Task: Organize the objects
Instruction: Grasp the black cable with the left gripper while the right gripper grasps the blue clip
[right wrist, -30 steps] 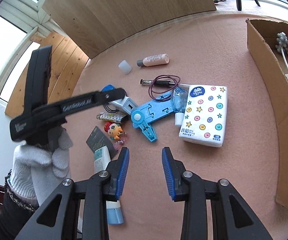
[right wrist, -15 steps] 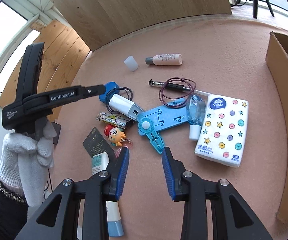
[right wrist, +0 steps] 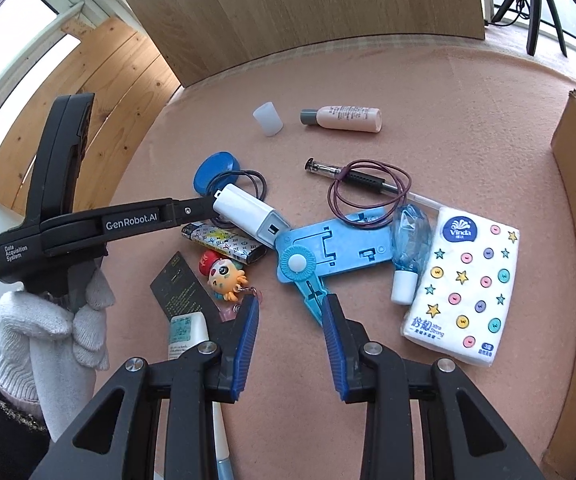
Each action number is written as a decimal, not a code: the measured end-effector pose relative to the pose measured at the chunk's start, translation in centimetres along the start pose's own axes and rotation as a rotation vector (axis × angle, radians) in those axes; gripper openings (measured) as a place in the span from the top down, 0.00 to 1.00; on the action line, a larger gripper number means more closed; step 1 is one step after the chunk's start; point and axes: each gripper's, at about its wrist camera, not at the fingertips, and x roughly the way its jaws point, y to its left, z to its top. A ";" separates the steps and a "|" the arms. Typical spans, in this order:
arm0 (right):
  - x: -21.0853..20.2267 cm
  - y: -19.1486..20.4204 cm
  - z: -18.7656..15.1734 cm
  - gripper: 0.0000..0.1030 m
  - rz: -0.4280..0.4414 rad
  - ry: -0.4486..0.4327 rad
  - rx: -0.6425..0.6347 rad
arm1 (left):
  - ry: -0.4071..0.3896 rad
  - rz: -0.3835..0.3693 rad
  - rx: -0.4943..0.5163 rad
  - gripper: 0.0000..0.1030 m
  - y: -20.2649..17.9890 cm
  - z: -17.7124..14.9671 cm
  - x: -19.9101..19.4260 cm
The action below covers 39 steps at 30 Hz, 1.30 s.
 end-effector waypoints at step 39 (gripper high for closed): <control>2.0 1.5 0.8 0.76 -0.149 0.003 -0.106 | -0.092 -0.028 -0.156 0.97 5.5 -2.2 -2.6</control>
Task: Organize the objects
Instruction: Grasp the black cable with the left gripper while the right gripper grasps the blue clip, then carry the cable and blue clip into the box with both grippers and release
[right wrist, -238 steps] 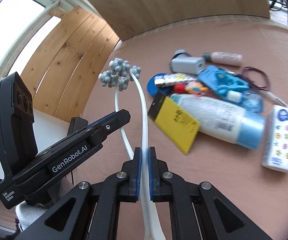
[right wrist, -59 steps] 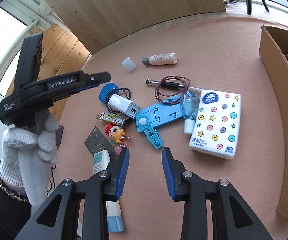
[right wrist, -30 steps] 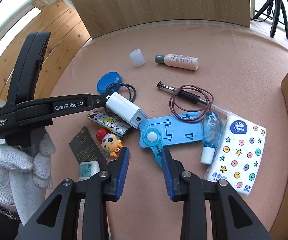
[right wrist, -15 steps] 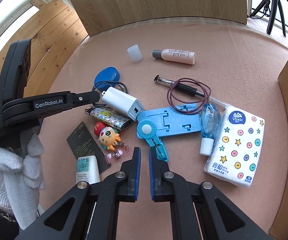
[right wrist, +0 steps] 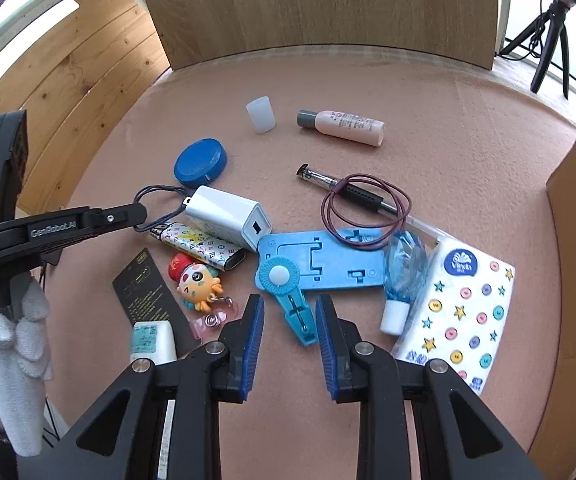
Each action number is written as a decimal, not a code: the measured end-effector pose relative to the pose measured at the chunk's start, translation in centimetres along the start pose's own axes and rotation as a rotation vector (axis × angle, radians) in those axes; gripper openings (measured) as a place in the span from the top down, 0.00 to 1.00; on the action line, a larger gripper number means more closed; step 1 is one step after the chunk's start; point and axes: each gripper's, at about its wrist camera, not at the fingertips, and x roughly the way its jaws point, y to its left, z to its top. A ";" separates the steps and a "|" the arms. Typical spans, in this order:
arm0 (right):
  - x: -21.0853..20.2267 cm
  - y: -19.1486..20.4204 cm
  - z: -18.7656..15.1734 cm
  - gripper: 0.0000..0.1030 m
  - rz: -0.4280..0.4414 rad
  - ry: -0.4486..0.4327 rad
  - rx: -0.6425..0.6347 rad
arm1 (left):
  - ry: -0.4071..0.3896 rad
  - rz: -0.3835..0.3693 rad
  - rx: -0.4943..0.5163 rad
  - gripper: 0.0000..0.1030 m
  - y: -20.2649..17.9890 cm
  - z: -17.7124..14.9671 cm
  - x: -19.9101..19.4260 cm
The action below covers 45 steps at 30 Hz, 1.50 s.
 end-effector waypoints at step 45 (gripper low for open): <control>-11.9 -10.4 -7.6 0.88 0.076 -0.166 0.261 | -0.055 -0.241 0.197 0.97 -13.9 -4.9 -6.9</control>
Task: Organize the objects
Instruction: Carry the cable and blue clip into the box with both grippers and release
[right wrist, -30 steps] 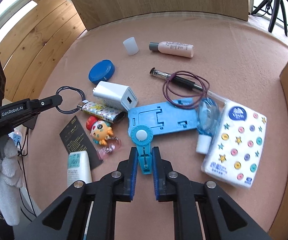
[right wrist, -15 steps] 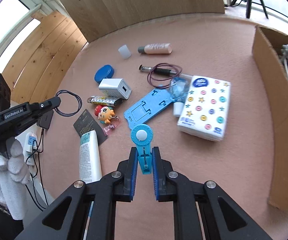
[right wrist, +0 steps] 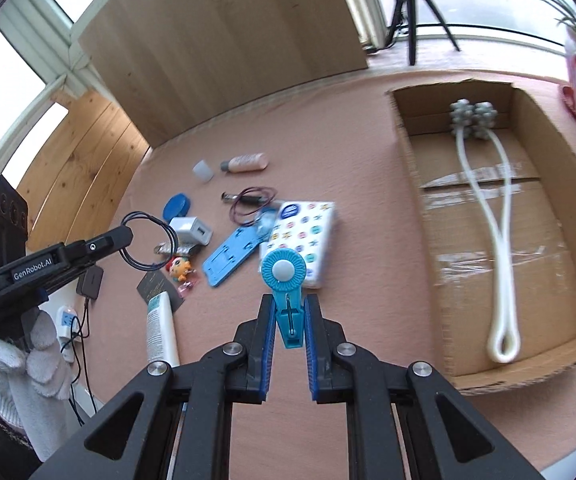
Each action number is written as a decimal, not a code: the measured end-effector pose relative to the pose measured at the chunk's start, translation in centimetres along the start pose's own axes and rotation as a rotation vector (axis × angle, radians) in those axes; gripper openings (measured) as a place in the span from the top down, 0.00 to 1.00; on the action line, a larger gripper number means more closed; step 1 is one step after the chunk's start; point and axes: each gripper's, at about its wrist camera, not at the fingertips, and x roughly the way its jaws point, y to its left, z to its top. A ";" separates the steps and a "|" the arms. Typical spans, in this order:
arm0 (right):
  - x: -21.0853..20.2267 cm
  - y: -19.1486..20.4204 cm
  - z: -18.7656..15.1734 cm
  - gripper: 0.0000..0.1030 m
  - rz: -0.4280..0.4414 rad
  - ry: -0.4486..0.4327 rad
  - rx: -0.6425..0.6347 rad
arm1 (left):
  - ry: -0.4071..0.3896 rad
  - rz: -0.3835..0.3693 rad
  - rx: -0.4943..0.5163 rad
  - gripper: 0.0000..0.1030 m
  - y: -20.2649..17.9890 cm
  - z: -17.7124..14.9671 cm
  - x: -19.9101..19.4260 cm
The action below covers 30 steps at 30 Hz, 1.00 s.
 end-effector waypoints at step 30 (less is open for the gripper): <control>-6.4 -14.2 0.9 0.88 -0.178 -0.148 0.208 | 0.137 -0.132 0.308 0.97 -22.2 -0.8 13.8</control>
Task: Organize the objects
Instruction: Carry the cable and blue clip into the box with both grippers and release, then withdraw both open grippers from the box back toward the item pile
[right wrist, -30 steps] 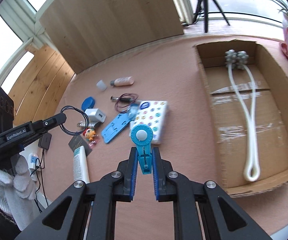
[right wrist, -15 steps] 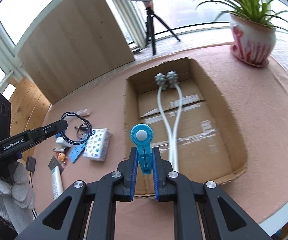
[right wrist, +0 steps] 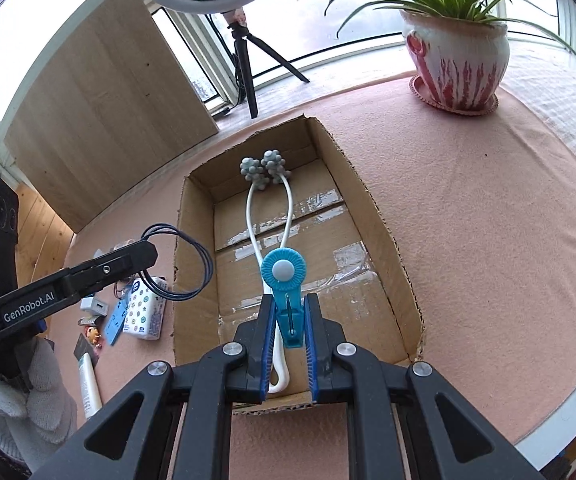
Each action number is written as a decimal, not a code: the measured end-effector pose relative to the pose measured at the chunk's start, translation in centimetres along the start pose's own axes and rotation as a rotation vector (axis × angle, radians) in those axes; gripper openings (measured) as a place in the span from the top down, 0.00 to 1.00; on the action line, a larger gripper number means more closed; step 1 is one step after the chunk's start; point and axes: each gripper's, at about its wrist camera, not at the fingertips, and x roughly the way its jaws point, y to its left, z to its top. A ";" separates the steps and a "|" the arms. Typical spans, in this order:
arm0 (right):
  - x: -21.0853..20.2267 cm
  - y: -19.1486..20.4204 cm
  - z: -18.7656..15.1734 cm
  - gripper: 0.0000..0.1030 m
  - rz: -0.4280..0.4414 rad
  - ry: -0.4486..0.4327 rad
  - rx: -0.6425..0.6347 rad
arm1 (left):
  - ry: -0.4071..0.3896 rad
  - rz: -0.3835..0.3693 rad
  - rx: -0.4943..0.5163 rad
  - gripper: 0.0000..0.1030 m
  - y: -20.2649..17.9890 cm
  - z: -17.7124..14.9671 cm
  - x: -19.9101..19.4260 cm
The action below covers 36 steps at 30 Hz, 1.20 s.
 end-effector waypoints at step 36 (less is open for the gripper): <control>1.0 7.2 -0.6 0.58 0.054 -0.029 -0.062 | -0.056 0.186 -0.192 0.55 13.4 -3.9 -8.4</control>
